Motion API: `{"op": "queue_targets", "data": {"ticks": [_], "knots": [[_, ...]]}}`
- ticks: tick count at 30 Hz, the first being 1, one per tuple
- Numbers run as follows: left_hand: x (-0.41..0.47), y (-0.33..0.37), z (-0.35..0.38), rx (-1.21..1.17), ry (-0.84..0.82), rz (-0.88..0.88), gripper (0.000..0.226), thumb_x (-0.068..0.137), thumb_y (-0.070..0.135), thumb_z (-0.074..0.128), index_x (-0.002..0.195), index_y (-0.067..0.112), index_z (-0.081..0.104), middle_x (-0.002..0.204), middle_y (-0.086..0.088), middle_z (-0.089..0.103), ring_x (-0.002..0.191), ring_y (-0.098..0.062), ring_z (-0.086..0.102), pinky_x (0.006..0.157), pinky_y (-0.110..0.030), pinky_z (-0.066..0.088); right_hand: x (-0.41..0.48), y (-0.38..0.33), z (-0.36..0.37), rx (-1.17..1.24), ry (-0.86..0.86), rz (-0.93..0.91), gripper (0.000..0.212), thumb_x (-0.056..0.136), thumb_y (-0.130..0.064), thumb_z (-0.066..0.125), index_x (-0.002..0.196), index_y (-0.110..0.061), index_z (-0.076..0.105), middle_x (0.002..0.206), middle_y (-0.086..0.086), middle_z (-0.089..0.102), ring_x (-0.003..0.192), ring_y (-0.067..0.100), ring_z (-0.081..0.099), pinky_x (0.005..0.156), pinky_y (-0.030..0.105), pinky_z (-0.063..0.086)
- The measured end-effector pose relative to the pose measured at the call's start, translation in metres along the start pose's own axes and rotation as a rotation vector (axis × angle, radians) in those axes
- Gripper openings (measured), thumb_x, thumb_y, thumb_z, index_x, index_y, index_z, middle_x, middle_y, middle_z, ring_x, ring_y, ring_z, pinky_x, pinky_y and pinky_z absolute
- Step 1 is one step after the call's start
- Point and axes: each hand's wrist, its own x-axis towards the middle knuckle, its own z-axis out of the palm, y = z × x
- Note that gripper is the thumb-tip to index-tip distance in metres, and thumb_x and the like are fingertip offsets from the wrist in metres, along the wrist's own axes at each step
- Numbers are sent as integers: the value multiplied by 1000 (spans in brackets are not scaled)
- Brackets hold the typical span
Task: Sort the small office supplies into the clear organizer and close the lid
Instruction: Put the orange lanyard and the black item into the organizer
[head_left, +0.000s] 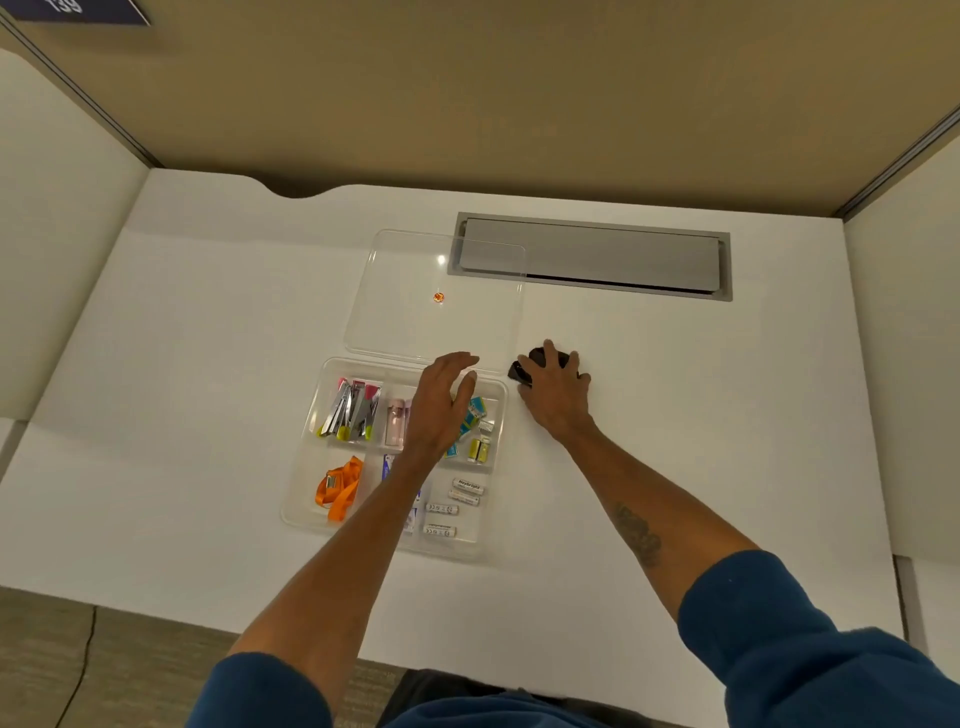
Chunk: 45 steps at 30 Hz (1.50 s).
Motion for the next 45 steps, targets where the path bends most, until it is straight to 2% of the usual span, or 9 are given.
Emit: {"op": "queue_targets", "data": {"ticks": [7,11,15,21,26,29,37,41,45], "knots": [[-2,7,6,-189,73,-86,27,102,19,49,125,14,62,129,0,62,122,-15,55,109,-39,45,-17,18,5,611,163,163,32,90,8,50,113,-5,69,121,11,59,109,30,55,87,34,50],[-9,21,9,-383,66,-205,29,101,19,52,129,17,60,131,1,61,121,-12,57,108,-37,48,-29,5,-14,1347,165,502,35,83,5,46,99,-12,73,102,6,70,84,19,62,71,27,51],[-14,43,8,-763,-15,-453,38,102,33,48,138,22,52,143,1,52,129,-17,51,112,-41,43,-46,-22,-33,1608,114,398,30,82,-5,47,91,-17,72,104,9,68,87,20,61,72,26,50],[-18,72,0,-1541,-225,-774,55,93,62,46,115,13,61,111,-4,61,117,-20,57,111,-38,41,-71,-81,-26,1339,308,61,9,91,-26,57,86,-25,64,101,-2,60,87,4,61,80,29,52],[-36,62,-16,-1604,-290,-779,50,95,58,39,125,21,51,106,-2,59,109,-20,54,105,-41,38,-83,-105,-13,992,383,-7,41,98,-32,47,135,-45,36,115,-14,56,112,15,51,102,34,34],[-48,51,-25,-1662,-257,-719,45,99,54,38,116,18,60,107,-1,64,103,-17,64,97,-34,49,-92,-143,-6,1115,625,-64,34,102,-38,38,133,-30,48,119,-19,54,120,14,45,114,33,27],[-61,20,-59,-1366,119,-707,31,94,40,50,87,17,68,87,-6,70,93,-23,67,93,-39,52,-96,-147,11,755,404,-248,37,102,-33,42,138,-39,48,158,-6,28,144,17,26,116,46,19],[-71,-5,-86,-1063,290,-727,25,85,42,61,78,20,68,68,-1,61,56,-16,53,50,-25,45,-101,-149,23,791,375,-195,40,101,-44,36,140,-40,45,157,-8,27,142,17,27,116,47,19],[-87,-33,-109,-711,351,-587,22,86,35,61,70,20,61,63,-2,54,52,-13,44,45,-24,35,-104,-147,31,812,333,-172,36,101,-42,42,134,-34,52,152,-6,33,138,18,32,115,45,22]]}}
